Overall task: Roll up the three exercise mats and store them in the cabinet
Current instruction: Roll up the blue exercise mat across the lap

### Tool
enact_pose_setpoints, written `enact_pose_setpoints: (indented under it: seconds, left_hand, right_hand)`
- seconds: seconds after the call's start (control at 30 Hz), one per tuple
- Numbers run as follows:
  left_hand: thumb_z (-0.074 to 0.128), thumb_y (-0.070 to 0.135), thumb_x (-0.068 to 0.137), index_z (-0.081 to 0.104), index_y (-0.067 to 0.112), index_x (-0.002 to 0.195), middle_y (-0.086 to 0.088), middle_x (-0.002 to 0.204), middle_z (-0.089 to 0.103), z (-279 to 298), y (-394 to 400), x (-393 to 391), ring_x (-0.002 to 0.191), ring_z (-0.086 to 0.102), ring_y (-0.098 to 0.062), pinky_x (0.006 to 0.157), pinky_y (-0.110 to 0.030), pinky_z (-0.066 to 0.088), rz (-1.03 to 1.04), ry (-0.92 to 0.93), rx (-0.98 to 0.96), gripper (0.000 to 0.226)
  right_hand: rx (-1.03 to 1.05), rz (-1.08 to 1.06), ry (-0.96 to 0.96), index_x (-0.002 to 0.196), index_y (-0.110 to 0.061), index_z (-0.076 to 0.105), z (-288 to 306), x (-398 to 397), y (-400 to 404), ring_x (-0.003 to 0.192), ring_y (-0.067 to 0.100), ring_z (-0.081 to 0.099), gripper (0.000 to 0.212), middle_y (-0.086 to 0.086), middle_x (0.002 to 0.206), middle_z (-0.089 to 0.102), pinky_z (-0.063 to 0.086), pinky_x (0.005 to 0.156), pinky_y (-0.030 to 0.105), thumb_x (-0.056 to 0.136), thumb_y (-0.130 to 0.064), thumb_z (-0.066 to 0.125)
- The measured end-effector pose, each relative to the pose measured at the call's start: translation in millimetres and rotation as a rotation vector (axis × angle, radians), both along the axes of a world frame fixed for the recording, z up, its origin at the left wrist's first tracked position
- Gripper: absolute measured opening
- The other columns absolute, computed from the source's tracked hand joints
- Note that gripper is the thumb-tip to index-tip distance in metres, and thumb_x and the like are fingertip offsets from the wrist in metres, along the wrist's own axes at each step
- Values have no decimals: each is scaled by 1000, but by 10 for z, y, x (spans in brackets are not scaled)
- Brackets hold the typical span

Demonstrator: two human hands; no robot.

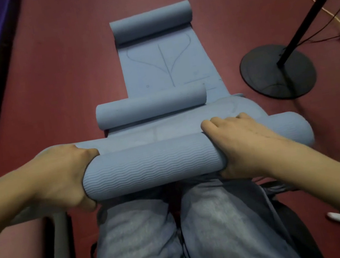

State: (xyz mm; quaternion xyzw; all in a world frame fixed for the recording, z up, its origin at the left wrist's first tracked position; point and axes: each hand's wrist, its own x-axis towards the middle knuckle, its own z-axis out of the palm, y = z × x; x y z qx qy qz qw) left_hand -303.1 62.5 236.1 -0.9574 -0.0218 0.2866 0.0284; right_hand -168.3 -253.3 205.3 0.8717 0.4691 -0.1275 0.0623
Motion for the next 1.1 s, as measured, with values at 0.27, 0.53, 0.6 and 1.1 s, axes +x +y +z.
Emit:
enact_pose_setpoints:
  seconds: [0.27, 0.53, 0.6, 1.1]
  left_hand:
    - [78, 60, 33, 56, 39, 92, 18, 81, 58, -102, -21, -96, 74, 55, -3, 65, -32, 48, 152, -215, -157, 66]
    - [68, 74, 36, 52, 23, 92, 10, 81, 55, -154, -54, -199, 68, 59, -21, 59, -33, 41, -55, -416, 17, 77]
    - [70, 82, 31, 49, 22, 92, 8, 80, 58, -166, -84, -196, 64, 61, -23, 54, -32, 37, -80, -406, 99, 88]
    - [78, 80, 38, 31, 36, 82, 11, 77, 56, 42, -138, 194, 74, 61, -19, 64, -31, 42, -43, -85, 166, 78]
  right_hand:
    - [-106, -110, 299, 101, -26, 43, 68, 424, 171, 77, 20, 57, 77, -6, 87, 57, 54, 67, 41, 41, -47, 86]
    - [-278, -138, 513, 108, -36, 48, 107, 651, 359, 95, 19, 61, 90, -9, 103, 59, 61, 68, 40, 28, -47, 88]
    - [-278, -156, 557, 112, -35, 48, 111, 664, 371, 100, 19, 60, 91, -9, 109, 58, 60, 60, 36, 33, -43, 92]
    - [108, -75, 28, 114, -25, 50, -97, 301, 90, 93, 23, 59, 72, -6, 109, 55, 49, 74, 38, 52, -52, 78]
